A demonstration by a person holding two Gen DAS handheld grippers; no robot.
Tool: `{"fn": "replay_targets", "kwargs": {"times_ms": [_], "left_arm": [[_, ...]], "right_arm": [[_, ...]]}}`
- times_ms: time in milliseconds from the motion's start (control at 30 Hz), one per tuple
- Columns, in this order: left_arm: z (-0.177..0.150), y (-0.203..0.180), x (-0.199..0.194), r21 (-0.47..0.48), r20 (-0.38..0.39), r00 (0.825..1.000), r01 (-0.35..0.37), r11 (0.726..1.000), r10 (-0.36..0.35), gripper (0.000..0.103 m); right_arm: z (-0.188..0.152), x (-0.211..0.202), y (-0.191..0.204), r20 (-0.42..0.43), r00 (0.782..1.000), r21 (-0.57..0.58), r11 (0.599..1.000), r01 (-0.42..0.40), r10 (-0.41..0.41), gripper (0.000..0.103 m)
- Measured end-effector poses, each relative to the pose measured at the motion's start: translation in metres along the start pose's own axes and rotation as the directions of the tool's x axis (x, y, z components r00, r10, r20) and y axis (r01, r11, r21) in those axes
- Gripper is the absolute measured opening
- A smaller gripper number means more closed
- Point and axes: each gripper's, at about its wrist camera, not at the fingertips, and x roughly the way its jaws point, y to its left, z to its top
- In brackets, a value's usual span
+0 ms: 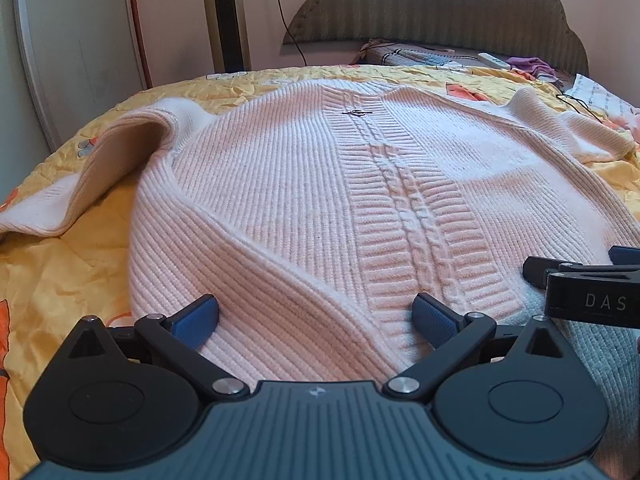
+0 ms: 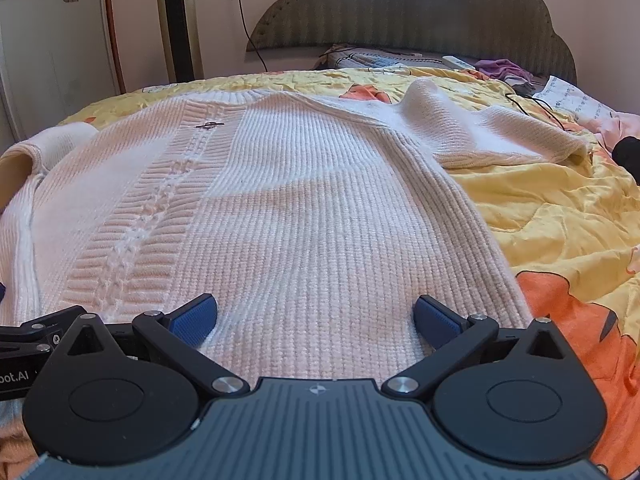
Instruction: Fold small clothes
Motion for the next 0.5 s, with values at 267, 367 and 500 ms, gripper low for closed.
{"fn": "replay_targets", "kwargs": {"times_ms": [267, 367, 500], "left_arm": [[0.0012, -0.0033, 0.0008, 0.000, 0.002, 1.000, -0.015, 1.000, 0.015, 0.103], [0.0009, -0.0045, 0.0004, 0.002, 0.005, 1.000, -0.020, 1.000, 0.020, 0.103], [0.0010, -0.0055, -0.0005, -0.002, 0.005, 1.000, -0.026, 1.000, 0.026, 0.103]], "right_arm": [[0.0004, 0.0017, 0.0032, 0.002, 1.000, -0.005, 1.000, 0.014, -0.014, 0.103], [0.0005, 0.0016, 0.0034, 0.002, 1.000, -0.005, 1.000, 0.015, -0.015, 0.103], [0.0004, 0.0015, 0.0032, 0.002, 1.000, -0.005, 1.000, 0.015, -0.015, 0.103]]}}
